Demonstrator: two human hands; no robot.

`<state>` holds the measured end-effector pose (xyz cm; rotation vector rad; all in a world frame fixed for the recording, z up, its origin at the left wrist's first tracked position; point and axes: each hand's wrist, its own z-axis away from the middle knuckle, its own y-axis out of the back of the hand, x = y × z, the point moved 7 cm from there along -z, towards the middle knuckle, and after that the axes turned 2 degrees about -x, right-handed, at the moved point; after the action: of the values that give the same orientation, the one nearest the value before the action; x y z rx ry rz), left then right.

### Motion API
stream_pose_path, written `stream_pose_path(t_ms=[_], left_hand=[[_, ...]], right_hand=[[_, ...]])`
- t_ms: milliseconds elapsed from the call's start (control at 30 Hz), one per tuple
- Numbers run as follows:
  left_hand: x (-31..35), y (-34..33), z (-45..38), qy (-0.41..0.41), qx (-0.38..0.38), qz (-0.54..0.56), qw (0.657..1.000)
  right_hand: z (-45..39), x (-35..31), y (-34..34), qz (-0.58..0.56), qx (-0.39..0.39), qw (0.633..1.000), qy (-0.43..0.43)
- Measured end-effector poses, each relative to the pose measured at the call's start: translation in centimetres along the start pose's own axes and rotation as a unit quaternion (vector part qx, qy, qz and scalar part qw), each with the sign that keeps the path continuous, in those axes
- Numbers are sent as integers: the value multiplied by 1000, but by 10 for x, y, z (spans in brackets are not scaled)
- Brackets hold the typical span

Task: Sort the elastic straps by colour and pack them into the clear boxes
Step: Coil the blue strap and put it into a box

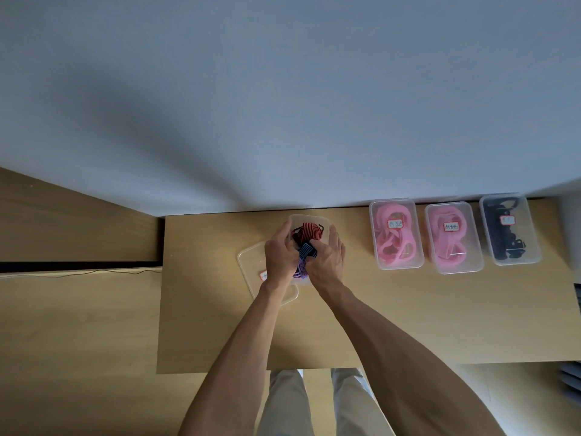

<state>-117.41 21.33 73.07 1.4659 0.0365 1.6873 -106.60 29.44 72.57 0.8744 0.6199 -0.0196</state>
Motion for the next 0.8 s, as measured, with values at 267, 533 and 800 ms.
stream_pose_path(t_ms=[267, 533, 800], left_hand=[[-10, 3, -1, 24, -1, 22, 999], [-12, 0, 9, 57, 19, -58, 997], [-13, -3, 8, 27, -47, -12, 998]], right_hand=[[2, -1, -5, -10, -1, 1000, -12], [10, 11, 8, 39, 45, 998, -15], [-4, 13, 3, -69, 0, 997, -22]])
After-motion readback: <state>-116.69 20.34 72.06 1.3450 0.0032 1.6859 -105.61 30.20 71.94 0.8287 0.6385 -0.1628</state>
